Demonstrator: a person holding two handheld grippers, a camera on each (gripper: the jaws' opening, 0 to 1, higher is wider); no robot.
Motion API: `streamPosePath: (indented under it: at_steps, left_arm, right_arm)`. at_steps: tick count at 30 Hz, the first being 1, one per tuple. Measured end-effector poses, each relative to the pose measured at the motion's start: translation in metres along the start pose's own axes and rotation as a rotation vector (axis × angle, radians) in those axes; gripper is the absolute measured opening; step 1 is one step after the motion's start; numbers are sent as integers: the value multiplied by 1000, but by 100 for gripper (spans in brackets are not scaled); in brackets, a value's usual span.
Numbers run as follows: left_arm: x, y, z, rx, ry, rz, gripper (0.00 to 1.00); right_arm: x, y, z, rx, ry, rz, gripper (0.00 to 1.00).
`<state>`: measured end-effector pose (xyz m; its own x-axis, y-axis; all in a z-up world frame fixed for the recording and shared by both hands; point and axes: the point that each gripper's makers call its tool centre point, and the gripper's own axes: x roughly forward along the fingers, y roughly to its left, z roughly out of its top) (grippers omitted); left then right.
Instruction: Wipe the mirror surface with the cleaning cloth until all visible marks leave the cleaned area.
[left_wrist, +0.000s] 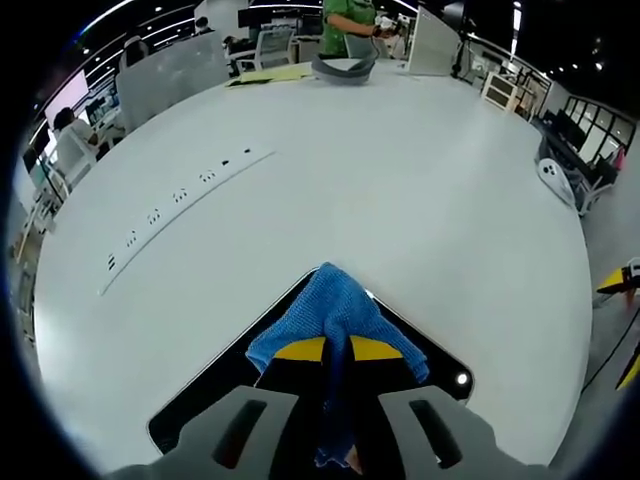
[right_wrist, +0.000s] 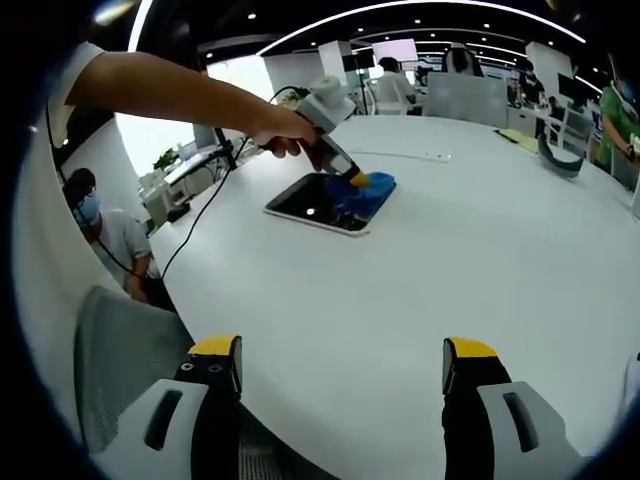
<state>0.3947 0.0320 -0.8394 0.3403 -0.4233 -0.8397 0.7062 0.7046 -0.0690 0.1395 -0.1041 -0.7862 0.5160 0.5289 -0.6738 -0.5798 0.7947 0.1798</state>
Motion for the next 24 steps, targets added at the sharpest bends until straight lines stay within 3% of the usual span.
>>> streamPosePath:
  at_steps: [24]
  left_arm:
    - [-3,-7,-7,-11,4,-15,5]
  right_arm:
    - [0,3,4,-8,-3,6,81]
